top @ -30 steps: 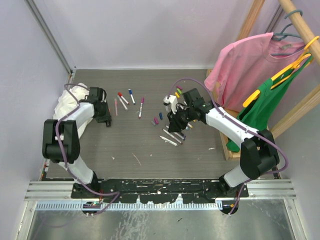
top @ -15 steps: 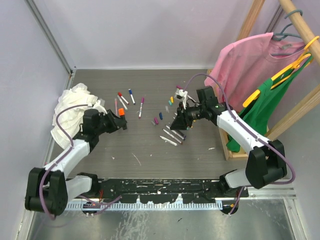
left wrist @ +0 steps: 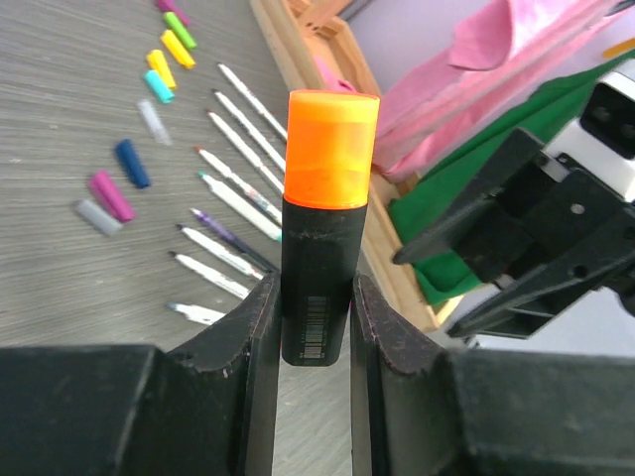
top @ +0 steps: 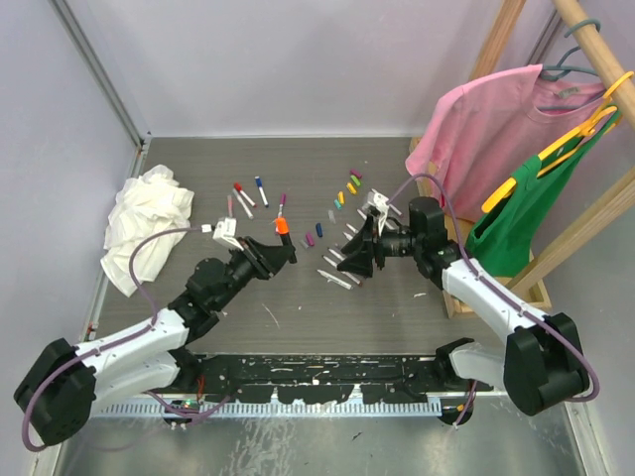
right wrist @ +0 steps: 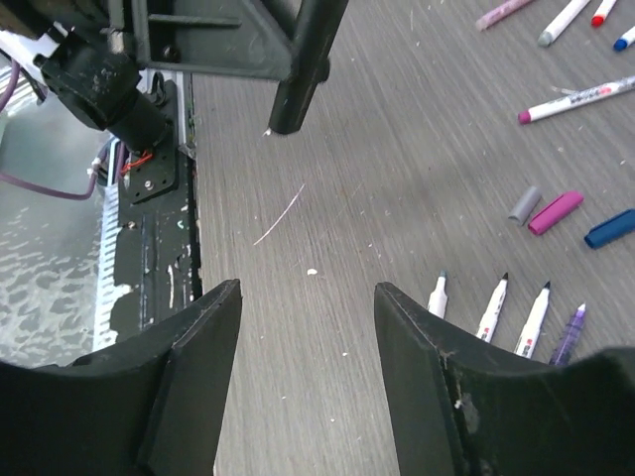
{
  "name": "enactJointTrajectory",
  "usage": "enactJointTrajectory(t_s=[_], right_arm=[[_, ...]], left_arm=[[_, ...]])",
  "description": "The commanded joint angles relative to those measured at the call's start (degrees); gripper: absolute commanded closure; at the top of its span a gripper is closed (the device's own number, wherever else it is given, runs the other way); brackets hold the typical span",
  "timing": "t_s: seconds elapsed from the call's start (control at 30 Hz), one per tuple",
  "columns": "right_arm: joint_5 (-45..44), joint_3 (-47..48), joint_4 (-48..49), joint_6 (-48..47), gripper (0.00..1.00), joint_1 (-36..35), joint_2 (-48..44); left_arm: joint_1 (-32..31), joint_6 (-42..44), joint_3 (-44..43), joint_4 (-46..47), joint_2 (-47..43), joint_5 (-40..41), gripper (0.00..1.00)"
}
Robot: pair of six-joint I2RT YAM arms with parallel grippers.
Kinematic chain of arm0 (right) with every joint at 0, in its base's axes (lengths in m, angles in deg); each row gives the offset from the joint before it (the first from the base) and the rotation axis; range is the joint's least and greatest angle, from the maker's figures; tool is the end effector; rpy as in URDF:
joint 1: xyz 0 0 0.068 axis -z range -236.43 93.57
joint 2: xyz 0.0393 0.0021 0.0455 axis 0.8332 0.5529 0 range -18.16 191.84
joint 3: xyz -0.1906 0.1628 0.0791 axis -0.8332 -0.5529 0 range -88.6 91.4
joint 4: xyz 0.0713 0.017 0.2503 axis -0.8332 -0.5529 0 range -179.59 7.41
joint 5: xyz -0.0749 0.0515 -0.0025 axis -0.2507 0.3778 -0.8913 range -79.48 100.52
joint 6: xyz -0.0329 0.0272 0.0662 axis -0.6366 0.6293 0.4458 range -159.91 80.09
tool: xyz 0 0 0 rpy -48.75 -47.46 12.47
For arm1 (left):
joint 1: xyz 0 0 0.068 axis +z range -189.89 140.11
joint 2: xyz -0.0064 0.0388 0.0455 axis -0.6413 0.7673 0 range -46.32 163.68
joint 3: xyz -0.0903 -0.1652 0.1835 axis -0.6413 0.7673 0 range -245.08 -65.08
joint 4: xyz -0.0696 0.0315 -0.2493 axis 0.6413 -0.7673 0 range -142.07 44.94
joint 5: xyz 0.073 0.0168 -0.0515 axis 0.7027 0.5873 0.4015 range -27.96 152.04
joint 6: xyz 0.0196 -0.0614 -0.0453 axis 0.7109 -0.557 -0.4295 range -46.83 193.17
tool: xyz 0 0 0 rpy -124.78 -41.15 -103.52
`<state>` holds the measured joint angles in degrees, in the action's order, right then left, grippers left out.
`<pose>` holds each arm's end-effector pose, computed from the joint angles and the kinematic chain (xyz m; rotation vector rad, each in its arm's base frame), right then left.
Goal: Open the pen caps
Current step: Pick up the pen from the center of the board.
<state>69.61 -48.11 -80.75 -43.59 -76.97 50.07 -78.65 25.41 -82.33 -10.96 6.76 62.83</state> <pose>0.2306 0.1483 0.2410 -1.0407 1.6884 1.2197 0.1894 -0.1510 0.2178 -0.1472 1.7213 -1.1402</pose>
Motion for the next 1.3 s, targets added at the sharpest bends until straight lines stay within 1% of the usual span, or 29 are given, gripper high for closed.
enactJointTrajectory(t_s=[0.0, 0.13, 0.23, 0.37, 0.43, 0.63, 0.83, 1.03, 1.27], right_arm=[[0.04, -2.22, 15.99, 3.93, 0.38, 0.02, -2.23], [-0.81, -2.94, 16.79, 3.05, 0.38, -0.34, -2.04], [-1.50, -3.34, 16.80, 2.12, 0.38, -0.70, -1.99], [-1.39, -3.48, 16.79, 2.10, 0.39, -1.31, -1.68], [-1.82, -3.49, 16.60, 2.13, 0.39, -1.58, -1.42], [-1.68, -3.00, 16.38, 3.88, 0.40, -2.81, -0.36], [0.12, -3.70, 21.29, 10.96, 0.41, -3.20, 0.29], [-5.07, -3.12, 18.78, 11.77, 0.44, -3.36, 0.90], [-7.21, -2.72, 17.78, 11.54, 0.49, -4.69, 1.09]], left_arm=[[-9.25, -0.23, -1.44, 11.72, 1.58, 17.48, 1.00], [-17.26, 0.92, -4.24, 14.45, 7.11, 27.75, 1.00], [-20.88, -1.43, -7.29, 14.04, 11.39, 33.94, 1.00], [-24.55, -5.83, -13.50, 4.30, 14.80, 43.00, 1.00], [-25.24, -6.04, -15.26, 3.35, 15.87, 43.84, 1.00], [-25.57, -6.63, -16.04, 4.69, 17.59, 43.81, 1.00], [-26.51, -6.51, -17.05, 5.12, 18.95, 43.67, 1.00], [-27.09, -6.71, -17.45, 6.17, 19.21, 43.33, 1.00], [-28.31, -6.87, -18.87, 6.21, 21.98, 43.61, 1.00]])
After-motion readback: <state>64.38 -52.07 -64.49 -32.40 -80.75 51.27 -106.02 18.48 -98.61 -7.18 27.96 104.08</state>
